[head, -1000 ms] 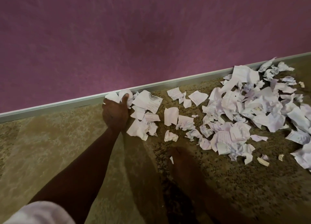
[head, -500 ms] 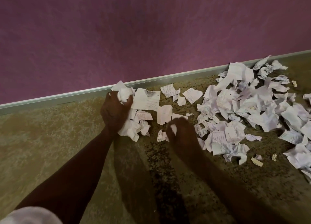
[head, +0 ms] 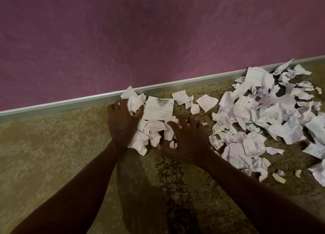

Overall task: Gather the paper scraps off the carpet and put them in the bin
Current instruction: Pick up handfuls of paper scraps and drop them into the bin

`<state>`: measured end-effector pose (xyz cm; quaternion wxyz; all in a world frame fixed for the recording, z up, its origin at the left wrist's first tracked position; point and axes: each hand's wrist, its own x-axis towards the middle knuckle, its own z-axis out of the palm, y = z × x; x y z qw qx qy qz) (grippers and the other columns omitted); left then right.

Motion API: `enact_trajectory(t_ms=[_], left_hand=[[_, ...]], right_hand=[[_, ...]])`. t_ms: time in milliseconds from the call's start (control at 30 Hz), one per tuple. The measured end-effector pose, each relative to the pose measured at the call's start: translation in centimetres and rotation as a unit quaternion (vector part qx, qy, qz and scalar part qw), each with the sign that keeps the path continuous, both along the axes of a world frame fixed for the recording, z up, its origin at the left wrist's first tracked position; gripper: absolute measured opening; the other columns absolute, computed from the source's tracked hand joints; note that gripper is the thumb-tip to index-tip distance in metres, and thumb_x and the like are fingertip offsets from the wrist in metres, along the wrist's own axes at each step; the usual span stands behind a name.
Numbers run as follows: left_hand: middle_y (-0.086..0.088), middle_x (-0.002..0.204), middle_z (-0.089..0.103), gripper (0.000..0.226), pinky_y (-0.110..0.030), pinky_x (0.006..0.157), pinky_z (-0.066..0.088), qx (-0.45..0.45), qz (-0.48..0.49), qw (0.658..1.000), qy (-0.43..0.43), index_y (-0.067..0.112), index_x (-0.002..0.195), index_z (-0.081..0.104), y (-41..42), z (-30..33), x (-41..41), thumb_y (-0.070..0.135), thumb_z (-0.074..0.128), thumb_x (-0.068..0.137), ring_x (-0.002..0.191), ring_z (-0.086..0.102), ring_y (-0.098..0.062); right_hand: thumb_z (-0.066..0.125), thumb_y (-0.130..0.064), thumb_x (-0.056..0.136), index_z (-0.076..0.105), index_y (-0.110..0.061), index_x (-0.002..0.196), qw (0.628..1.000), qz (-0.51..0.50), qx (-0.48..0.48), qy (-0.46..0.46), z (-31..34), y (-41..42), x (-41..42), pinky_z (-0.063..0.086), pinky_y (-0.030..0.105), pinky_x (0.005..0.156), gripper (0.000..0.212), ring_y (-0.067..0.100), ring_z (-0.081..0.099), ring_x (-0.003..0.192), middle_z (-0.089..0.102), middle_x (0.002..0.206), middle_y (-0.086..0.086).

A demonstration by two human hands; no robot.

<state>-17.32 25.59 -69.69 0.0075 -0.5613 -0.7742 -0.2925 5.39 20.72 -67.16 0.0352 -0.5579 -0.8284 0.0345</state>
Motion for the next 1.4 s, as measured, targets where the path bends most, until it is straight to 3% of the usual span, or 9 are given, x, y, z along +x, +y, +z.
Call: enact_trajectory(t_ms=[233, 300, 433, 567, 667, 767, 900, 1300, 1400], left_hand=[[-0.006, 0.109, 0.063, 0.057, -0.032, 0.074, 0.044, -0.001, -0.027, 0.998, -0.052, 0.018, 0.118, 0.057, -0.2, 0.1, -0.1, 0.062, 0.060, 0.083, 0.094, 0.061, -0.024], [-0.006, 0.109, 0.062, 0.057, -0.029, 0.072, 0.040, 0.001, -0.032, 0.997, -0.076, 0.018, 0.119, 0.058, -0.3, 0.1, -0.2, 0.061, 0.063, 0.082, 0.093, 0.061, -0.023], [-0.005, 0.103, 0.067, 0.050, -0.027, 0.071, 0.036, 0.012, -0.030, 0.990, -0.136, 0.016, 0.114, 0.063, -0.4, 0.4, -0.9, 0.052, 0.070, 0.080, 0.091, 0.061, -0.021], [-0.004, 0.092, 0.070, 0.045, -0.029, 0.066, 0.045, 0.045, 0.019, 0.976, -0.211, 0.010, 0.100, 0.066, -1.0, 2.1, -1.3, 0.048, 0.075, 0.077, 0.080, 0.064, -0.019], [0.001, 0.086, 0.065, 0.038, -0.021, 0.054, 0.035, 0.063, 0.034, 0.968, -0.242, 0.008, 0.097, 0.066, -2.2, 4.6, -1.2, 0.041, 0.076, 0.080, 0.074, 0.059, -0.015], [0.000, 0.085, 0.066, 0.039, -0.019, 0.051, 0.032, 0.079, 0.027, 0.967, -0.239, 0.007, 0.096, 0.066, -3.4, 7.0, -0.9, 0.043, 0.074, 0.082, 0.074, 0.059, -0.015], [0.001, 0.084, 0.068, 0.041, -0.014, 0.051, 0.035, 0.091, -0.019, 0.960, -0.263, 0.009, 0.095, 0.067, -4.9, 10.8, 0.0, 0.048, 0.072, 0.082, 0.072, 0.062, -0.014], [0.009, 0.076, 0.066, 0.018, -0.018, 0.054, 0.042, 0.108, -0.147, 0.918, -0.352, 0.020, 0.087, 0.068, -7.3, 24.3, 8.4, 0.036, 0.075, 0.084, 0.063, 0.059, 0.000], [0.016, 0.072, 0.065, 0.018, -0.007, 0.047, 0.038, 0.101, -0.182, 0.907, -0.366, 0.021, 0.087, 0.068, -7.8, 27.8, 11.8, 0.038, 0.075, 0.083, 0.057, 0.056, 0.006]], right_hand=[[0.040, -0.056, 0.087, 0.066, -0.020, 0.105, 0.994, 0.071, 0.067, -0.050, -1.8, -0.7, -0.1, 0.049, 0.033, 0.048, 0.048, 0.029, 0.064, 0.083, 0.065, 0.104, 0.011], [0.044, -0.049, 0.090, 0.066, -0.018, 0.111, 0.994, 0.088, 0.044, -0.036, -1.3, 0.2, -0.3, 0.050, 0.033, 0.051, 0.043, 0.030, 0.065, 0.075, 0.064, 0.100, 0.012], [0.044, -0.044, 0.098, 0.058, -0.022, 0.120, 0.994, 0.023, -0.056, 0.096, 0.5, 1.1, 0.1, 0.047, 0.035, 0.078, 0.034, 0.024, 0.061, 0.099, 0.059, 0.117, 0.004], [0.057, -0.033, 0.093, 0.062, -0.021, 0.078, 0.946, -0.022, -0.077, 0.314, 3.9, 1.4, 0.4, 0.040, 0.024, 0.057, 0.020, 0.003, 0.055, 0.062, 0.062, 0.074, -0.011], [0.063, -0.024, 0.089, 0.050, -0.016, 0.060, 0.915, -0.125, -0.067, 0.378, 6.3, 1.6, 0.3, 0.032, 0.017, 0.047, 0.032, 0.003, 0.043, 0.047, 0.049, 0.053, -0.010], [0.062, -0.032, 0.088, 0.061, -0.005, 0.065, 0.875, -0.201, -0.102, 0.429, 8.5, 1.7, 0.4, 0.040, 0.029, 0.062, 0.035, 0.015, 0.051, 0.058, 0.057, 0.058, 0.002], [0.059, -0.039, 0.087, 0.067, -0.003, 0.072, 0.838, -0.227, -0.136, 0.477, 11.9, 0.8, 1.5, 0.043, 0.029, 0.068, 0.039, 0.013, 0.055, 0.061, 0.063, 0.061, 0.004], [0.061, -0.024, 0.087, 0.071, -0.003, 0.070, 0.794, -0.213, -0.151, 0.549, 26.0, -3.5, 9.5, 0.040, 0.022, 0.044, 0.029, 0.018, 0.048, 0.047, 0.058, 0.060, 0.010], [0.060, -0.025, 0.087, 0.073, -0.003, 0.076, 0.797, -0.213, -0.141, 0.548, 29.2, -5.0, 12.6, 0.038, 0.021, 0.044, 0.028, 0.017, 0.047, 0.045, 0.060, 0.058, 0.006]])
